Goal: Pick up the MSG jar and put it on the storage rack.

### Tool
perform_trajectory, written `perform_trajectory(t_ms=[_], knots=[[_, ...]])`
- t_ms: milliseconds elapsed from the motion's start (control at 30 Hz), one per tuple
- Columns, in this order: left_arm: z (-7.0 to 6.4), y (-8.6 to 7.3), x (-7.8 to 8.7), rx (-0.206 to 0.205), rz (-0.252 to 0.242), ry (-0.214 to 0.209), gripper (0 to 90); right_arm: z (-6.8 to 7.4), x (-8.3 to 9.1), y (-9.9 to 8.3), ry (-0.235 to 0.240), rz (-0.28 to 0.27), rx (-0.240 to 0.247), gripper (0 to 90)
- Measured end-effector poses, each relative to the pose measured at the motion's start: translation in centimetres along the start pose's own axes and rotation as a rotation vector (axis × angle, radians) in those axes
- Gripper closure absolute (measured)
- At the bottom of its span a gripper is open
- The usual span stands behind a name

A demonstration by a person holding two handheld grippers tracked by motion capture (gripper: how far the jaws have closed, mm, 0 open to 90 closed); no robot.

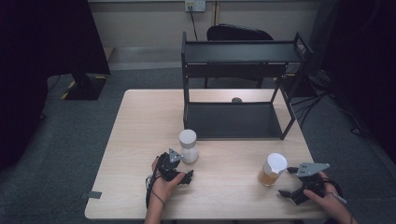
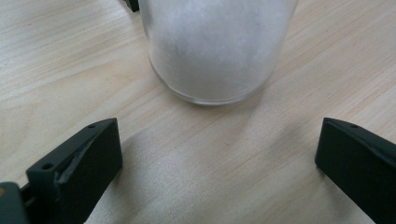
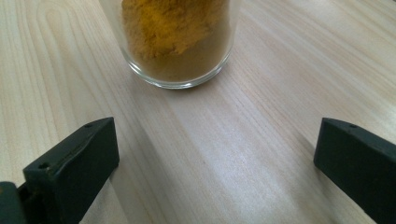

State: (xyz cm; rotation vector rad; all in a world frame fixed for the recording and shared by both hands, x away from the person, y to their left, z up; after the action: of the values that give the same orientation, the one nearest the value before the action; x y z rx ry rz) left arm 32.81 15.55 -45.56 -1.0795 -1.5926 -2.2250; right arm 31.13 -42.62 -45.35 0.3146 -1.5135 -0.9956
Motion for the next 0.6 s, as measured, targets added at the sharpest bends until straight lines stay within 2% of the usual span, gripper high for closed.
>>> perform_trajectory(t_ms=[67,167,600], knots=[[0.1,0.1,0.1,0.005,0.003,-0.006,0.2,0.0,0.0,0.0,0.000,0.000,0.000,0.0],[0.3,0.0,0.1,0.039,-0.010,-0.020,2.3,0.0,0.0,0.0,0.000,0.000,0.000,0.0],[0.9,1.1,0.8,0.069,-0.034,-0.057,1.8,0.0,0.0,0.0,0.000,0.000,0.000,0.0]])
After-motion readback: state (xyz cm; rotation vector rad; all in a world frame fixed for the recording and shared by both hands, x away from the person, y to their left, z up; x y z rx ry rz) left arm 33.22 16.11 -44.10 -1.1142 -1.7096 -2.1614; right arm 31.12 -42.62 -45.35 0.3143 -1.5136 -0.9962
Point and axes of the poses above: each handheld gripper's, and its own axes: x roughly backward along the jaws, y roughly out of its top, z roughly to its left, the point moved 5 cm from there along -x, roughly forward along the jaws, and after that the axes turned 12 degrees about y, right-handed, at the moved point
